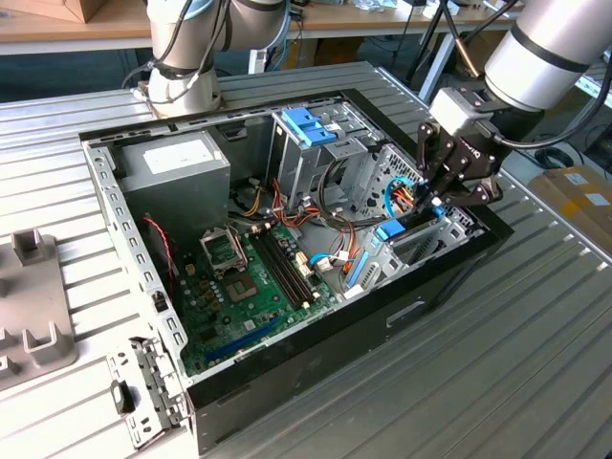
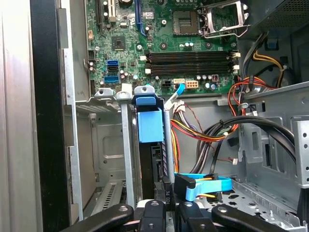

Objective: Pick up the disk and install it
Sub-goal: 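Insert the first disk wire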

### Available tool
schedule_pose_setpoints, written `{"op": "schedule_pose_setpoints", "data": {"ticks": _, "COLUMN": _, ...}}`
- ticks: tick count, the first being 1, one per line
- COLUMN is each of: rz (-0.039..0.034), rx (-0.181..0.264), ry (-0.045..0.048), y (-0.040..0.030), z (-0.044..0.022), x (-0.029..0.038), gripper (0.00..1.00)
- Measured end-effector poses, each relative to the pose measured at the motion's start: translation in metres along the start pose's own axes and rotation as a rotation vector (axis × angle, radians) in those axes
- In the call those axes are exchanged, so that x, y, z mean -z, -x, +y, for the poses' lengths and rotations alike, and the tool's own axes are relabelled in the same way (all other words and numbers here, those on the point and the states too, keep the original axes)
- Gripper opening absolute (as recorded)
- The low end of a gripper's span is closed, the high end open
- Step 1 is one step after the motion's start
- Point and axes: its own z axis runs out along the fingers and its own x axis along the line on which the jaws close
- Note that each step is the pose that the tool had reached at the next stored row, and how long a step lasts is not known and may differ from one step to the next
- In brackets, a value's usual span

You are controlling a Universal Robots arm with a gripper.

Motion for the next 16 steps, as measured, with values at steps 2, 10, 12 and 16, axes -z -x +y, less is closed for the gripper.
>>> {"op": "schedule_pose_setpoints", "data": {"ticks": 2, "rz": -0.0002, "rx": 0.000, "ry": 0.0000, "y": 0.0000, "z": 0.0000, "x": 0.0011, "gripper": 0.17}}
{"op": "schedule_pose_setpoints", "data": {"ticks": 10, "rz": -0.0070, "rx": 0.000, "ry": 0.0004, "y": -0.0057, "z": -0.0003, "x": 0.0028, "gripper": 0.17}}
{"op": "schedule_pose_setpoints", "data": {"ticks": 12, "rz": -0.0081, "rx": 0.000, "ry": 0.0005, "y": -0.0061, "z": -0.0003, "x": 0.0028, "gripper": 0.17}}
{"op": "schedule_pose_setpoints", "data": {"ticks": 16, "rz": -0.0093, "rx": 0.000, "ry": 0.0008, "y": -0.0062, "z": -0.0006, "x": 0.0024, "gripper": 0.17}}
